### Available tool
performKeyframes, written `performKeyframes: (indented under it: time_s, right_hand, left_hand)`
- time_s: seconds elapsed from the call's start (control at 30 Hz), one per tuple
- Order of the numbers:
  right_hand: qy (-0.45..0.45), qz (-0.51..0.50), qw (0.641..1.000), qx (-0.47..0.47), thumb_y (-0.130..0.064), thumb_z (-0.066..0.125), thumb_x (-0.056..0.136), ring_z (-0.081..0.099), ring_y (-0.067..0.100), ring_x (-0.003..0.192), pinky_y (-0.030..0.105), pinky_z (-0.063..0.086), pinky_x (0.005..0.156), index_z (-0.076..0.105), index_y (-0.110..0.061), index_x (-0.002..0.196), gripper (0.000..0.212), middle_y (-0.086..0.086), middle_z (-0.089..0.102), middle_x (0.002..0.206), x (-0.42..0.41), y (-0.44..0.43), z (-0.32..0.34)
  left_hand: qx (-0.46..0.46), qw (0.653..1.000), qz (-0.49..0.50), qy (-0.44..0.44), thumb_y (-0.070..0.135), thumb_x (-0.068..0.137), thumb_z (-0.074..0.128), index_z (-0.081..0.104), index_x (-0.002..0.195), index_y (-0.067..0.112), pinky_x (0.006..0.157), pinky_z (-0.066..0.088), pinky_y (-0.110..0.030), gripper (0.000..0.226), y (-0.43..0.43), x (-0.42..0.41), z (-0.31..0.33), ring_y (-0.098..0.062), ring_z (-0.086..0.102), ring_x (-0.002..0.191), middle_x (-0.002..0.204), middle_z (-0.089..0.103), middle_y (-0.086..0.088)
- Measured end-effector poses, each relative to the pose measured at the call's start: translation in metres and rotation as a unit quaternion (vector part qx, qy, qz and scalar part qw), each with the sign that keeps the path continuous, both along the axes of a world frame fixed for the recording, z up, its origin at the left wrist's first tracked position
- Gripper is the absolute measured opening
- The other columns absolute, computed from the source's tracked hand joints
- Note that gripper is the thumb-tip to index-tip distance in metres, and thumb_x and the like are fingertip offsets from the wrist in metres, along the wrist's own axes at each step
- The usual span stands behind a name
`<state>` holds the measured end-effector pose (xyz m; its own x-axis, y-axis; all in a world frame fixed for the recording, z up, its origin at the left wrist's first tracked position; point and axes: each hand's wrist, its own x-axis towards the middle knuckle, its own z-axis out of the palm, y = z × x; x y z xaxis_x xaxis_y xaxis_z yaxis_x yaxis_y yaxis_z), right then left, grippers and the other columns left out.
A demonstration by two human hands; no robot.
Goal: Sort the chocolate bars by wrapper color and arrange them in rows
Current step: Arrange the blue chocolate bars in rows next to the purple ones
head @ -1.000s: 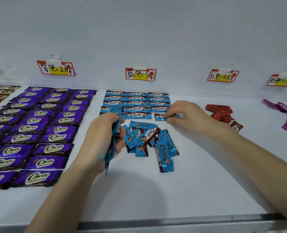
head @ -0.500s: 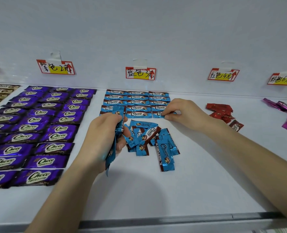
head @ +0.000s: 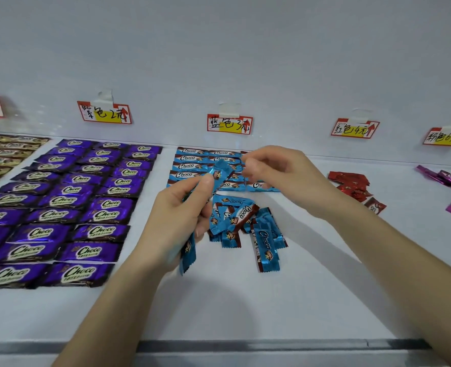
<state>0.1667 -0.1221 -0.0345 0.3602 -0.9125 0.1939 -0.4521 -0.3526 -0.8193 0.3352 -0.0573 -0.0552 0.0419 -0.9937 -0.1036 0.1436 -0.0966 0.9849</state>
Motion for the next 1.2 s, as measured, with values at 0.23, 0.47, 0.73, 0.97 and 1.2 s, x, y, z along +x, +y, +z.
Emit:
performKeyframes:
  time_s: [0.23,0.47,0.73,0.97,1.2]
  right_hand:
    - [-0.058,0.055,0.997,0.009,-0.025,0.058,0.086,0.062,-0.002,0.066,0.010,0.046,0.057,0.065,-0.030,0.084,0.009,-0.019,0.065,0.069,0.023,0.037,0.012]
    - [-0.128,0.046,0.991,0.010,0.002,0.062,0.082,0.065,0.002,0.081,0.015,0.052,0.067,0.063,-0.027,0.086,0.029,-0.017,0.069,0.079,0.015,0.059,0.004]
    - [0.019,0.048,0.982,-0.184,-0.033,0.063,0.077,0.052,-0.007,0.106,0.011,0.043,0.087,0.068,-0.033,0.094,0.017,-0.026,0.057,0.106,0.026,0.063,-0.005]
    - [0.120,0.087,0.958,-0.246,-0.027,0.068,0.077,0.057,0.004,0.092,0.018,0.046,0.084,0.072,-0.011,0.090,0.021,-0.008,0.068,0.089,0.035,0.051,-0.013]
    - [0.111,-0.002,0.991,-0.080,-0.026,0.068,0.081,0.052,-0.014,0.080,-0.002,0.038,0.066,0.068,-0.026,0.088,0.007,-0.025,0.058,0.081,0.061,0.009,-0.019]
  left_hand:
    - [0.050,0.997,0.012,0.057,0.036,0.096,0.043,0.061,0.084,0.009,0.036,0.020,-0.015,0.034,0.009,0.002,0.005,-0.008,0.031,0.034,0.061,0.052,0.001]
    - [-0.005,0.995,0.046,0.091,0.004,0.089,0.054,0.063,0.097,-0.002,0.032,0.024,-0.014,0.014,0.030,0.020,0.006,-0.005,0.032,0.034,0.049,0.056,0.000]
    - [-0.023,0.996,0.079,0.043,0.004,0.084,0.062,0.068,0.080,0.008,0.033,0.024,-0.015,0.008,0.034,0.028,-0.001,-0.005,0.031,0.037,0.051,0.055,-0.002]
    - [0.018,0.991,0.116,0.056,0.012,0.086,0.062,0.067,0.084,0.006,0.033,0.024,-0.016,0.008,0.036,0.033,-0.010,-0.007,0.030,0.036,0.051,0.048,-0.005]
    - [0.027,0.986,0.145,0.078,0.011,0.091,0.056,0.060,0.082,0.001,0.032,0.024,-0.016,0.014,0.043,0.036,-0.017,-0.008,0.032,0.031,0.047,0.053,0.000]
